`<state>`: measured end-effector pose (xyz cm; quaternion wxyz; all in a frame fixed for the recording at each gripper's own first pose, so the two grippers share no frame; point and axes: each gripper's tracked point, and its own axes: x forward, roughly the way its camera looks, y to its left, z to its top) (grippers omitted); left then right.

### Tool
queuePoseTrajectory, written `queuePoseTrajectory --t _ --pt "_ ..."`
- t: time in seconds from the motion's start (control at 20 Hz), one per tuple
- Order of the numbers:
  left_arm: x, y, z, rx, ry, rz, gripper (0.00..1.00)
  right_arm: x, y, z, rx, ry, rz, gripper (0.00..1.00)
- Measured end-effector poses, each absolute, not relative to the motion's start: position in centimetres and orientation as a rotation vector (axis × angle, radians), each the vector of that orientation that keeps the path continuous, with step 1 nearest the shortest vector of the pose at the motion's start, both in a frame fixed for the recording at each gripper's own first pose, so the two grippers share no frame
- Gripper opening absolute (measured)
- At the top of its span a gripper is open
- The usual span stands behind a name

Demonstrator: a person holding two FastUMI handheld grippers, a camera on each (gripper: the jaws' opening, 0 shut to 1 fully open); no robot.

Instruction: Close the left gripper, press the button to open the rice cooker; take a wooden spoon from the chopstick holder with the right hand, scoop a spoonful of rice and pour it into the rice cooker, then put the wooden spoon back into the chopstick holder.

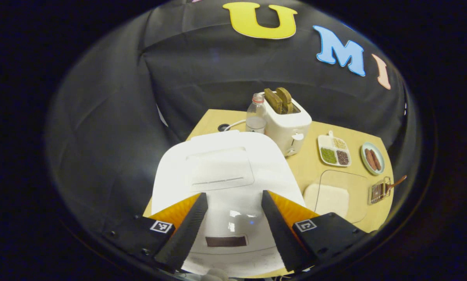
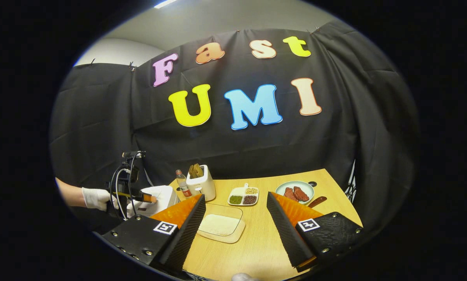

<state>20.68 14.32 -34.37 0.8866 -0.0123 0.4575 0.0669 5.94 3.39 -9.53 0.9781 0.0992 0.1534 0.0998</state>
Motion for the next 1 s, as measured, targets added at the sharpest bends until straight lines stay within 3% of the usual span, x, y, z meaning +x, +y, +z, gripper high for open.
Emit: queuePoseTrajectory --t 0.2,0.35,0.45,0.55,0.6,0.65,0.8,0.9,0.95,1.0 --pt "21.4 13.5 -30.0 0.025 0.761 0.137 0.97 6.0 2.7 -8.1 0.171 0.248 0.168 0.96" --pt "21.8 12.2 -22.5 0.068 0.526 0.144 1.0 6.2 1.8 -6.4 0.153 0.192 0.126 0.96" --pt "20.7 10.6 -16.8 0.042 0.382 0.13 0.96 6.3 1.4 -5.1 0.136 0.155 0.106 0.96" --pt "18.9 8.7 -11.7 -0.007 0.286 0.102 1.0 6.3 0.9 -3.8 0.124 0.119 0.082 0.96" --pt "17.5 7.9 -9.3 -0.022 0.247 0.088 0.95 6.3 0.6 -3.3 0.121 0.102 0.068 0.96" --pt "16.2 7.0 -7.4 -0.032 0.213 0.07 1.0 6.3 0.4 -2.7 0.123 0.088 0.059 0.96" --pt "12.4 5.2 -2.6 -0.049 0.123 0.025 1.0 6.0 0.0 -1.7 0.113 0.06 0.037 0.96" --pt "10.5 4.3 -0.9 -0.064 0.095 0.001 1.0 5.7 -0.3 -0.9 0.114 0.041 0.023 0.96" --pt "9.7 4.0 -0.5 -0.066 0.09 -0.007 0.94 5.6 -0.4 -0.7 0.115 0.033 0.014 0.96" --pt "8.9 3.8 -0.5 -0.074 0.092 -0.014 0.97 5.4 -0.6 -0.5 0.109 0.027 0.007 0.96"
